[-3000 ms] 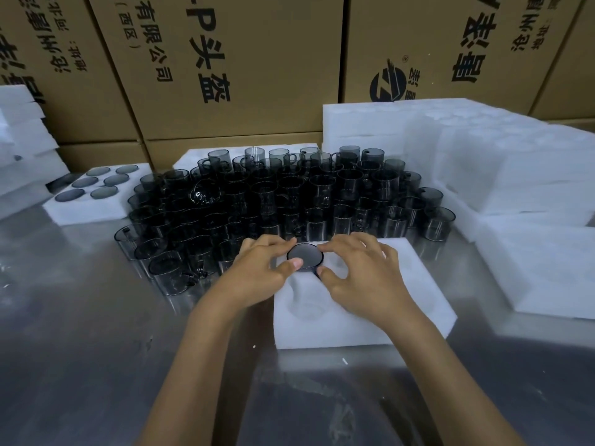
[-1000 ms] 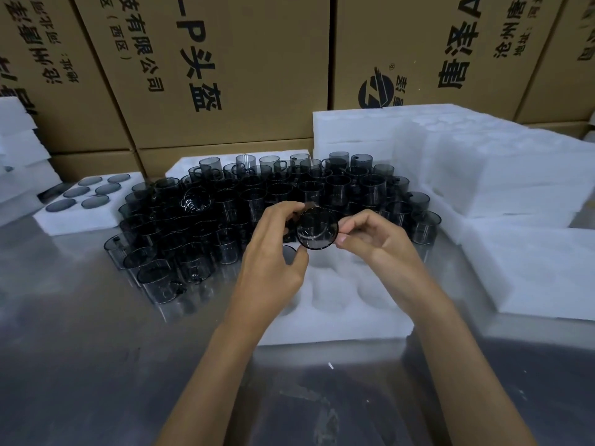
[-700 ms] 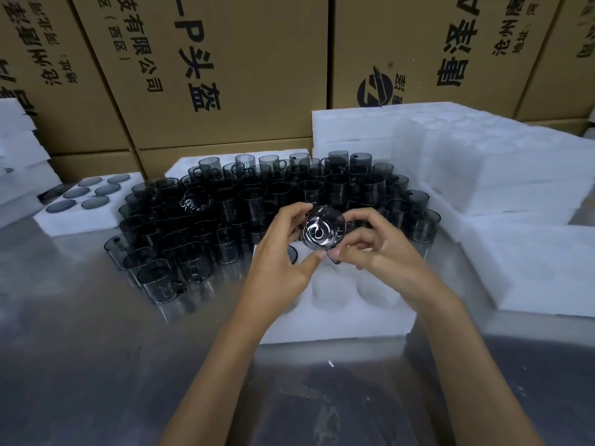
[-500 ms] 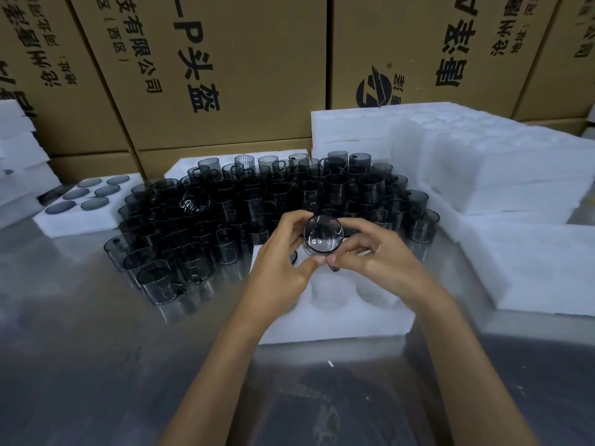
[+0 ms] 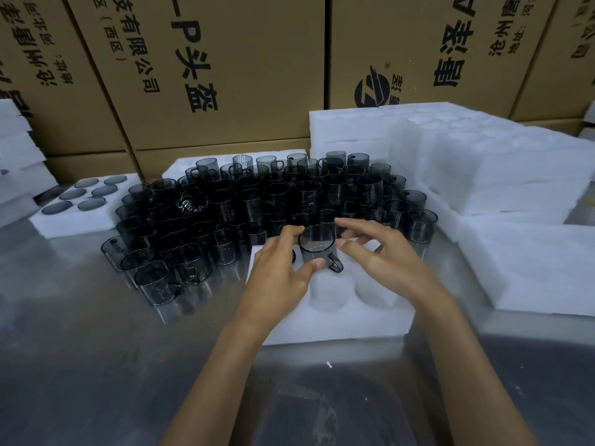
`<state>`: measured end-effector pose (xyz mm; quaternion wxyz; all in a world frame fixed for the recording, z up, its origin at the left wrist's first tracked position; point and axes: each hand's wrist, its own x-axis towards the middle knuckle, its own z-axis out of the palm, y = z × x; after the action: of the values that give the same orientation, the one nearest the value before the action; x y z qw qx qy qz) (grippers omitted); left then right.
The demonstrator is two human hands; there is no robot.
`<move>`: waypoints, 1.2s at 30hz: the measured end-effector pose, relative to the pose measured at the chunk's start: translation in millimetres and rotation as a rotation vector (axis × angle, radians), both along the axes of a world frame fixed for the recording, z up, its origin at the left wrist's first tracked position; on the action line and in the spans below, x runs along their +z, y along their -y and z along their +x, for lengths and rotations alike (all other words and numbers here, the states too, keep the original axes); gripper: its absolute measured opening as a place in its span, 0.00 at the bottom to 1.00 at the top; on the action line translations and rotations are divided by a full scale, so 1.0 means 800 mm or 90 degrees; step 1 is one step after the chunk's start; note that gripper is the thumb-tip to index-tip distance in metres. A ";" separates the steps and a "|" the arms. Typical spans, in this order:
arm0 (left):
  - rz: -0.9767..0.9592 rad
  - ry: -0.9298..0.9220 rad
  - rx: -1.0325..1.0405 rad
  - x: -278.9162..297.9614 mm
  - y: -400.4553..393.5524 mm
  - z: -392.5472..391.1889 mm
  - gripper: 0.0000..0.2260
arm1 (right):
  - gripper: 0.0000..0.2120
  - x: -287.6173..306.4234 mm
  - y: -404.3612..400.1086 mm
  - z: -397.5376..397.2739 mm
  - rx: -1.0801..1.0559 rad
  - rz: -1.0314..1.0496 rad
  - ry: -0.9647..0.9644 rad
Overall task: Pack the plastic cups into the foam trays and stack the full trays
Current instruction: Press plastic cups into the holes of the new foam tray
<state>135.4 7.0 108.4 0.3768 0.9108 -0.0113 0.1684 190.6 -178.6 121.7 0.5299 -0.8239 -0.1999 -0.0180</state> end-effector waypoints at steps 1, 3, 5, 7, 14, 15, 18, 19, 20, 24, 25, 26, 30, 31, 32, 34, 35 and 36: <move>0.007 -0.014 0.011 0.000 0.000 -0.001 0.25 | 0.13 -0.001 0.001 0.000 -0.013 -0.019 0.019; 0.035 -0.038 0.031 0.000 0.003 -0.001 0.26 | 0.12 -0.003 0.000 0.000 -0.035 -0.060 0.046; 0.065 -0.057 0.046 0.001 0.004 -0.001 0.27 | 0.14 -0.005 -0.002 -0.002 -0.045 -0.094 0.057; 0.083 -0.077 0.056 0.003 0.005 -0.002 0.27 | 0.14 -0.005 -0.004 -0.003 -0.048 -0.117 0.062; 0.133 -0.033 0.040 0.002 0.005 -0.002 0.22 | 0.12 -0.006 -0.008 -0.002 -0.072 -0.177 0.062; 0.157 -0.029 0.036 0.001 0.004 0.001 0.21 | 0.12 -0.007 -0.008 -0.002 -0.077 -0.179 0.055; 0.200 -0.047 0.044 -0.001 0.005 0.005 0.20 | 0.12 -0.008 -0.008 -0.003 -0.090 -0.201 0.019; 0.207 -0.057 0.050 -0.002 0.006 0.006 0.20 | 0.12 -0.008 -0.008 -0.002 -0.089 -0.202 0.001; 0.209 -0.066 0.055 -0.002 0.006 0.007 0.20 | 0.12 -0.009 -0.007 -0.001 -0.081 -0.191 -0.017; 0.198 -0.084 0.067 -0.002 0.006 0.009 0.20 | 0.14 -0.010 -0.002 0.002 -0.011 -0.085 -0.101; 0.197 -0.083 0.069 -0.002 0.006 0.009 0.20 | 0.14 -0.010 0.000 0.002 0.002 -0.059 -0.122; 0.196 -0.081 0.070 -0.002 0.006 0.009 0.20 | 0.14 -0.010 0.002 0.002 0.009 -0.031 -0.140; 0.167 -0.054 0.077 0.002 0.001 0.006 0.18 | 0.13 -0.011 0.011 0.003 0.006 0.101 -0.189; 0.161 -0.044 0.086 0.003 -0.002 0.003 0.17 | 0.13 -0.011 0.010 0.003 0.020 0.133 -0.200; 0.151 -0.035 0.101 0.004 -0.006 0.000 0.16 | 0.13 -0.012 0.007 0.001 0.033 0.158 -0.207; 0.096 -0.032 0.137 0.010 -0.017 -0.004 0.15 | 0.13 -0.013 -0.004 -0.005 0.048 0.176 -0.212; 0.056 -0.030 0.157 0.015 -0.022 -0.004 0.15 | 0.12 -0.015 -0.010 -0.007 0.047 0.165 -0.205; 0.026 -0.020 0.182 0.021 -0.028 -0.001 0.16 | 0.12 -0.017 -0.015 -0.008 0.042 0.144 -0.191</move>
<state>134.4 29.3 125.2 0.3309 0.9130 0.1207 0.2058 184.6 -166.6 108.4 0.6434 -0.7454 -0.1428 0.0999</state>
